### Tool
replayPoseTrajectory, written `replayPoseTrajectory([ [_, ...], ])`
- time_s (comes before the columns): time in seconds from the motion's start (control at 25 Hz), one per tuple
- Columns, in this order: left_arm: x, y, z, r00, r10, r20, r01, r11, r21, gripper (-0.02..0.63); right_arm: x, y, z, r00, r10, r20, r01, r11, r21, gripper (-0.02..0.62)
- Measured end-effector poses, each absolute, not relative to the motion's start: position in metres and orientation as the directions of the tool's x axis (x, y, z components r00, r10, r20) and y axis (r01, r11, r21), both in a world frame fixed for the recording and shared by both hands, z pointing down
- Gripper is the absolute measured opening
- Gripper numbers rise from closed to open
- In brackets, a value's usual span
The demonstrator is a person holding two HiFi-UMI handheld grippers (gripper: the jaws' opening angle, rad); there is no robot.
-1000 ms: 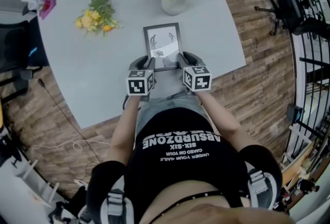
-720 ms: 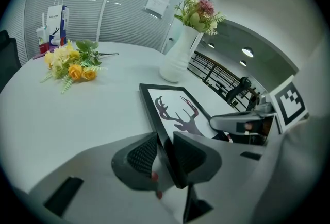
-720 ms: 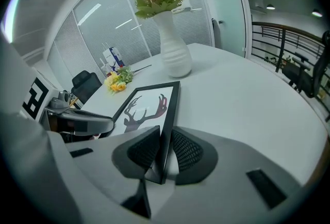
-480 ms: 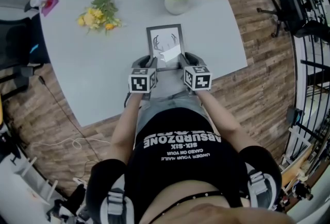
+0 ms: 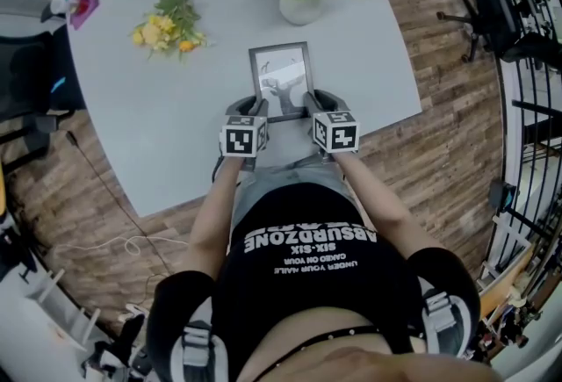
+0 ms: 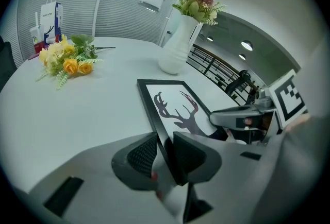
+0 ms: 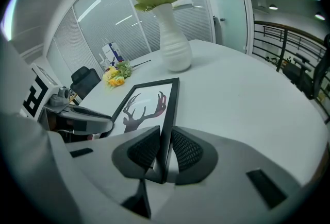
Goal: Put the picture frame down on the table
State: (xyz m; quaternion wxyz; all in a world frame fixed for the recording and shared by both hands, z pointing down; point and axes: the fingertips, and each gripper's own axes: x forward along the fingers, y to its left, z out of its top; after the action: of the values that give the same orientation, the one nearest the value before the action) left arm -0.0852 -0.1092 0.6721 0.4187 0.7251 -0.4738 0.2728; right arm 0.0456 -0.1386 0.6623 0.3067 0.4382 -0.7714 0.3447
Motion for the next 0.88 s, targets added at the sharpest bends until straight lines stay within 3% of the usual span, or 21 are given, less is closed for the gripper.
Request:
replayPoseTrajectory([
  [0.44, -0.081, -0.112, 0.669, 0.381, -0.443, 0.812, -0.921, -0.263, 0.289, 0.114, 0.044, -0.139, 0.666, -0.448, -0.419, 0.790, -0.873, 0.396, -0.286, 0.095],
  [0.72, -0.094, -0.112, 0.661, 0.369, -0.477, 0.798, -0.929, -0.223, 0.296, 0.146, 0.051, -0.142, 0.659, -0.445, -0.424, 0.789, -0.883, 0.357, -0.306, 0.116],
  [0.88, -0.101, -0.118, 0.635, 0.381, -0.558, 0.737, -0.924, -0.203, 0.324, 0.144, 0.058, -0.148, 0.634, -0.423, -0.513, 0.747, -0.895, 0.367, -0.254, 0.041],
])
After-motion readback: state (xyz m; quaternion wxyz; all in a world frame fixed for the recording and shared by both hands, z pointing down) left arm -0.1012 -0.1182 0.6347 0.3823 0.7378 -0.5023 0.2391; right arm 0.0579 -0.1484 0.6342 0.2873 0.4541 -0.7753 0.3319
